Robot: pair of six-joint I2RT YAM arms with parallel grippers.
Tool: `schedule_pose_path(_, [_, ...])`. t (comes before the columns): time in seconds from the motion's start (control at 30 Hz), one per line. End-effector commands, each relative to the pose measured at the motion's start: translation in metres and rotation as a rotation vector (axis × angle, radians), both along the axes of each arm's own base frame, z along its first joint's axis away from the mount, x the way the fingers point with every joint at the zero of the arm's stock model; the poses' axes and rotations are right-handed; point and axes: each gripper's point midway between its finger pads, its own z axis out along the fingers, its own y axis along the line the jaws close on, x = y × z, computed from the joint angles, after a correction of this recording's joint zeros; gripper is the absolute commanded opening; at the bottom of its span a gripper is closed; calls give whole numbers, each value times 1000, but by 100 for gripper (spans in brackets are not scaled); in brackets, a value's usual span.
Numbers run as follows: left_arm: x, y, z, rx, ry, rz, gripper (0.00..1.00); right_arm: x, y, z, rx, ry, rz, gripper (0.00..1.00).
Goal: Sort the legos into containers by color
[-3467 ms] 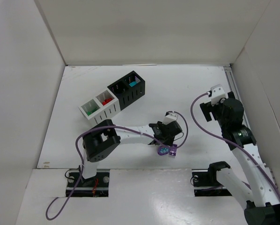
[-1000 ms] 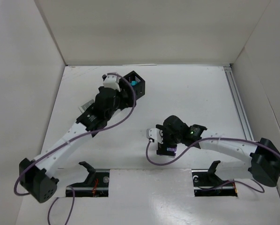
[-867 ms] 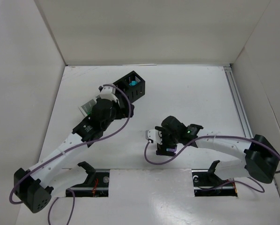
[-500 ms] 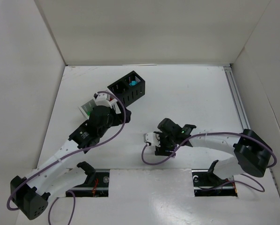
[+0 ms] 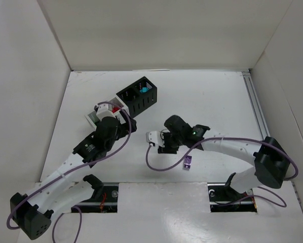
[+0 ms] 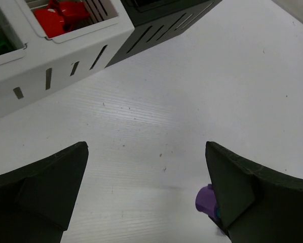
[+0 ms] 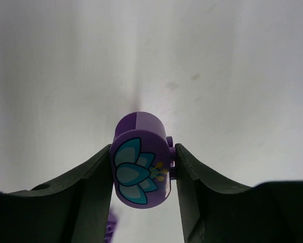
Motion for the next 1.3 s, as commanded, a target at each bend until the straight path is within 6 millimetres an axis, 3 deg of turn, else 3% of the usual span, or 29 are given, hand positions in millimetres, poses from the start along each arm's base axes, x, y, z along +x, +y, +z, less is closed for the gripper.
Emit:
schedule_pose_path(0.0, [-6,17,4,-66,-8,107,100,45,50,75,185,-172,46,34])
schedule_pose_path(0.03, [-8,18,6,-82,-9,114,100,62,52,87,209,-196,18,34])
schedule_pose_path(0.07, [-10,19,4,-91,-9,118,100,78,64,118,267,-250,22,34])
schedule_pose_path(0.1, [-13,21,0,-100,5,127,100,93,70,118,265,-262,15,34])
schedule_pose_path(0.3, [-23,27,-6,-122,18,142,100,181,111,173,409,-354,-42,34])
schedule_pose_path(0.5, [-24,28,-16,-96,47,144,100,235,152,184,466,-400,-110,35])
schedule_pose_path(0.53, [-24,26,-17,-100,51,135,100,241,158,199,498,-420,-114,35])
schedule_pose_path(0.57, [-24,26,-17,-100,51,135,100,249,165,183,483,-407,-115,35])
schedule_pose_path(0.73, [-24,24,-12,-94,37,115,100,267,179,173,492,-402,-147,37])
schedule_pose_path(0.83, [-24,23,-12,-90,39,102,100,273,176,161,481,-383,-163,48])
schedule_pose_path(0.93, [-23,18,-8,-103,27,79,100,270,176,162,485,-378,-154,55])
schedule_pose_path(1.1, [-24,4,-8,-101,29,-1,100,259,171,198,534,-409,-136,67])
schedule_pose_path(1.2, [-24,-6,-9,-93,32,-66,100,249,158,227,569,-438,-118,81])
schedule_pose_path(1.27, [-23,-13,-4,-90,19,-105,100,247,135,242,576,-458,-142,88])
